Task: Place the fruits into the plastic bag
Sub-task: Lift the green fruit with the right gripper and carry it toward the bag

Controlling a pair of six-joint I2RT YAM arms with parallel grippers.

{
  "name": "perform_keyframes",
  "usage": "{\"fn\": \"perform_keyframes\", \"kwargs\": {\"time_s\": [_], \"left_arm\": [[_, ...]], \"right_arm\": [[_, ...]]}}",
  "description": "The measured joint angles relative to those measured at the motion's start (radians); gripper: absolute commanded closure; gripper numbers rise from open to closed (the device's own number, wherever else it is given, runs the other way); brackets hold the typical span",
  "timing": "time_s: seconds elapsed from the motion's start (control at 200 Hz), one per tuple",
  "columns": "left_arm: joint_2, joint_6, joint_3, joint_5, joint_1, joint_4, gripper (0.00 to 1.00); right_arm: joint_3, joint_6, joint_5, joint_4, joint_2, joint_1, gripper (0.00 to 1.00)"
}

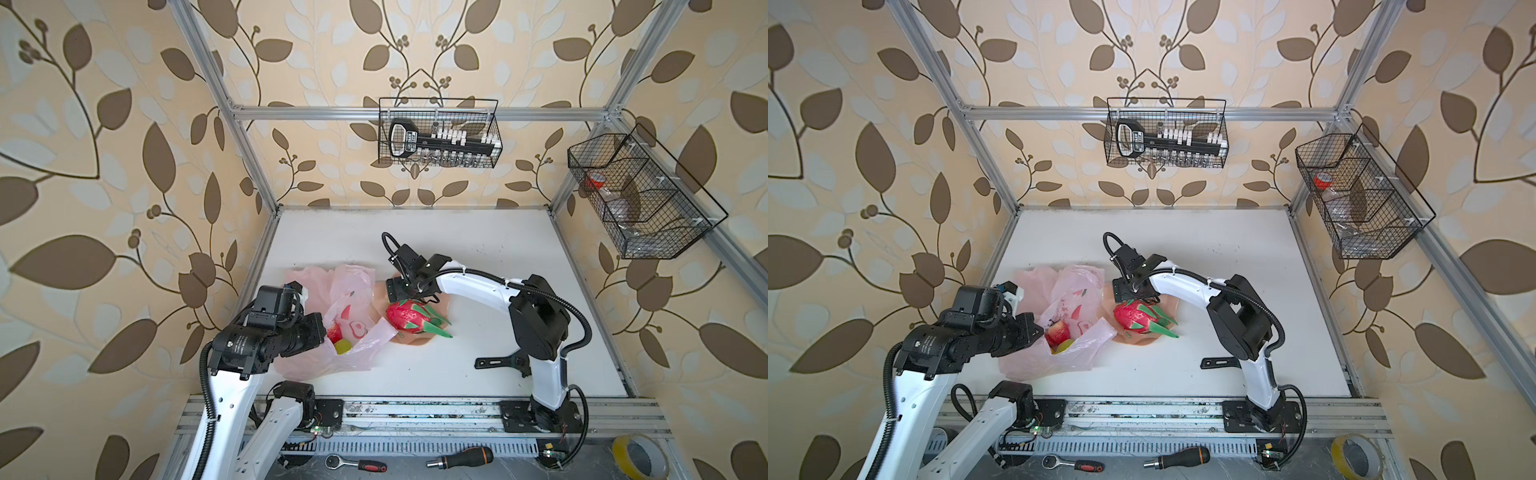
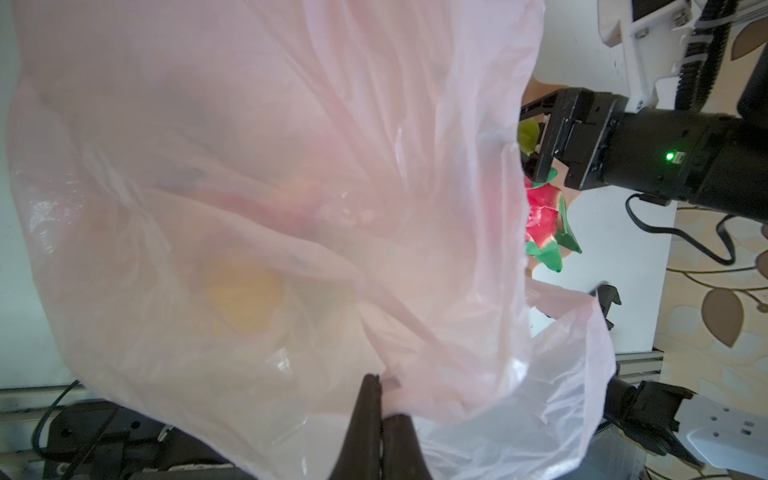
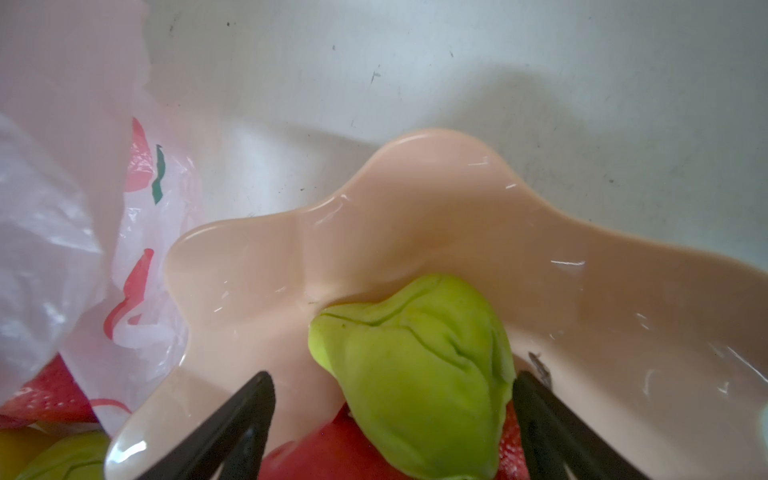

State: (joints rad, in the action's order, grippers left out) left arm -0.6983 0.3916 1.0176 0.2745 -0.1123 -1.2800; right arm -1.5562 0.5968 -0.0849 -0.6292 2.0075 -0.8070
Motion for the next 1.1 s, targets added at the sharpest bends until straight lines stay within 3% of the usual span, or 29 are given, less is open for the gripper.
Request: {"fn": "perform_keyframes", "kwargs": {"time_s": [0.335,0.495,0.585,0.705,1.1], "left_arm": [[0.005,0.000,-0.001,-0.022,0.000,-0.003,1.00],[0.012,0.000,-0.008,-0.022,0.000,-0.003,1.00],[0.011,0.000,-0.010,-0.022,0.000,-0.001,1.00],[0.008,0.000,-0.010,-0.022,0.000,0.003,1.00],[-0.004,-0.007,-0.010,-0.021,0.000,0.013,1.00]], "right_arm": [[-0.013,-0.005,-0.001,-0.037,0.024,0.002,0.20],[-0.077,-0.010,0.000,-0.060,0.082,0.006,0.29],[-0.086,-0.010,0.000,-0.059,0.087,0.012,0.41],[-0.087,-0.010,-0.005,-0.059,0.087,0.025,0.49],[-0.074,-0.007,-0.031,-0.025,0.069,0.034,0.58]]}}
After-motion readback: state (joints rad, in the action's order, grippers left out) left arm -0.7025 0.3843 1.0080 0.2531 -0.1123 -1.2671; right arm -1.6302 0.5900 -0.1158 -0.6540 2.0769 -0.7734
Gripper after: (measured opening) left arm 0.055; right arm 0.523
